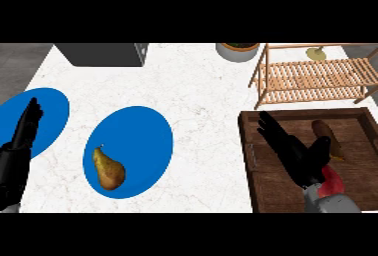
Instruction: Pick the sweet potato from the tray and place it in the tiered shelf
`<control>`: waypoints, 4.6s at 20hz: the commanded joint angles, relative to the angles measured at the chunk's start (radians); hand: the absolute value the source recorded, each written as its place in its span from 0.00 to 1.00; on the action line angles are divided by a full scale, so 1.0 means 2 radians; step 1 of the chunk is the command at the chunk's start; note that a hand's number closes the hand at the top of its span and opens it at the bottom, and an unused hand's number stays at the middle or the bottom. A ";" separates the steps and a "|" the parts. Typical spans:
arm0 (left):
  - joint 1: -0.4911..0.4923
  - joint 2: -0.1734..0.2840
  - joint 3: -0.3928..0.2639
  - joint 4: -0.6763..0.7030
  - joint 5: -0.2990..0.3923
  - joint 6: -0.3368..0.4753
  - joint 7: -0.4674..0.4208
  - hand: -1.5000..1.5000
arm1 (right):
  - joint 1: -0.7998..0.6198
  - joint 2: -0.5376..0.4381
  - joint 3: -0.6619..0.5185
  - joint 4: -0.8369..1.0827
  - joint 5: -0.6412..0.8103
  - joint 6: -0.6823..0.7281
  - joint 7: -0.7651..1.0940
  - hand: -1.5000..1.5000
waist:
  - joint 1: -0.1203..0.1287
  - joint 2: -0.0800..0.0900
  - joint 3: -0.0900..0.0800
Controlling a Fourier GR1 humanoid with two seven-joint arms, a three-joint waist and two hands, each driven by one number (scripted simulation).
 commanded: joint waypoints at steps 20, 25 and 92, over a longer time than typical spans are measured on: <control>-0.073 -0.098 0.005 0.019 0.085 -0.010 0.119 0.50 | -0.231 -0.269 0.009 0.078 0.164 0.314 -0.079 0.00 | -0.002 0.011 -0.003; -0.087 -0.096 0.005 0.019 0.079 -0.007 0.137 0.50 | -0.268 -0.289 0.075 -0.007 0.241 0.340 -0.010 0.00 | -0.002 0.009 -0.003; -0.062 -0.185 0.100 -0.003 -0.005 -0.107 0.154 0.50 | -0.194 -0.125 0.052 0.287 0.898 0.107 -0.150 1.00 | -0.001 0.014 -0.002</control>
